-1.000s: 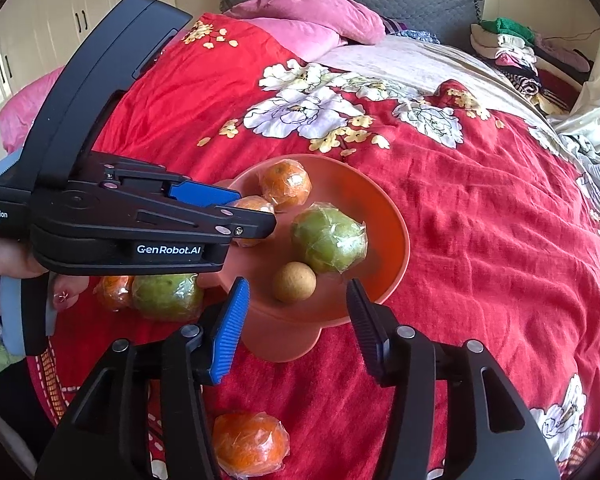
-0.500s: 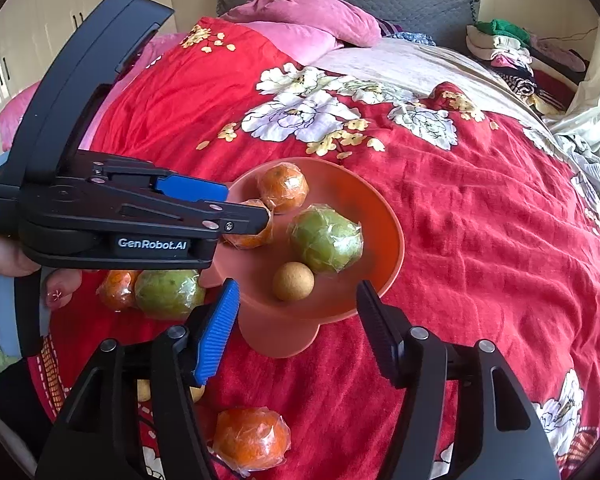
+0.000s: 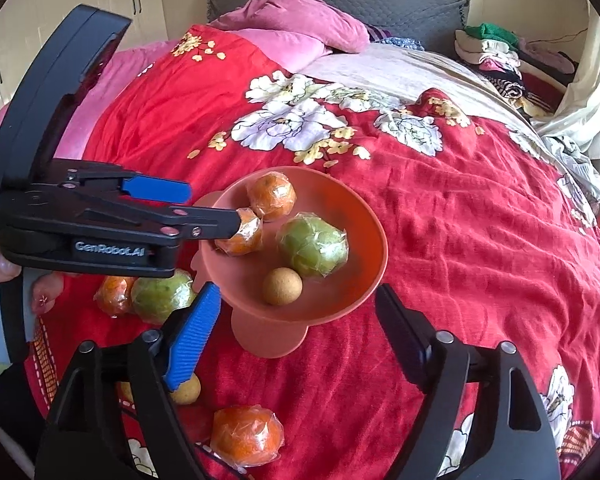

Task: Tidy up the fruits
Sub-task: 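Open both grippers to release the orange and kiwi onto the plate, then move both open grippers back toward the loose fruits on the bedspread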

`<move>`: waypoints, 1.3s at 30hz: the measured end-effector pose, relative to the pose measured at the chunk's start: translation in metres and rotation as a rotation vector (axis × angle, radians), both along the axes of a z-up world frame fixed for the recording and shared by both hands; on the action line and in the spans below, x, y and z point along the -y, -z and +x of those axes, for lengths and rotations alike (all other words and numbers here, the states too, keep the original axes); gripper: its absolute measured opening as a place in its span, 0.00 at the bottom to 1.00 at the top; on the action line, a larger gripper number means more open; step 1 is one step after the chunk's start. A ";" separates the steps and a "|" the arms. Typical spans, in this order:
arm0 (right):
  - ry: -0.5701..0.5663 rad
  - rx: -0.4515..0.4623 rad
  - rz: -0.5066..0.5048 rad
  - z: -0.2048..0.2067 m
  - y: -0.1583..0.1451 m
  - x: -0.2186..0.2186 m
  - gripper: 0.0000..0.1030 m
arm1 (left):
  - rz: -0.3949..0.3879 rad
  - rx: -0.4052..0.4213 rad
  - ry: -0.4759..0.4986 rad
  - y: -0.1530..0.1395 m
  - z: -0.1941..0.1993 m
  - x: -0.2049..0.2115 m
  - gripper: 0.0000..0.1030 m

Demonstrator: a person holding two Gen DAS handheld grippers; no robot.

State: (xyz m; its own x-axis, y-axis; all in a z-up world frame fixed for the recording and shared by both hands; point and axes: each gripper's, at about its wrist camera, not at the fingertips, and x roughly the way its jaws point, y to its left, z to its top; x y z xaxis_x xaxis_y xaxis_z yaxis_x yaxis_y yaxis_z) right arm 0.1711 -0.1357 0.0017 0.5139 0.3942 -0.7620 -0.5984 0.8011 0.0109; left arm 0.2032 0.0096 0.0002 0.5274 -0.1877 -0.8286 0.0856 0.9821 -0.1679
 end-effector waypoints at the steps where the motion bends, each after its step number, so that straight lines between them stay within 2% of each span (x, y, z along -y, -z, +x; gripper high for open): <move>1: 0.001 0.003 0.000 0.000 -0.001 0.000 0.79 | 0.000 0.003 -0.002 -0.001 -0.001 0.000 0.63; 19: 0.039 0.043 0.031 -0.012 -0.023 0.012 0.91 | 0.011 0.076 -0.026 -0.036 -0.026 -0.004 0.86; 25: 0.049 0.055 0.040 -0.016 -0.029 0.017 0.92 | 0.009 0.095 -0.042 -0.044 -0.033 -0.007 0.90; 39: 0.059 0.067 0.039 -0.028 -0.036 0.028 0.92 | 0.034 0.135 -0.055 -0.055 -0.058 -0.005 0.90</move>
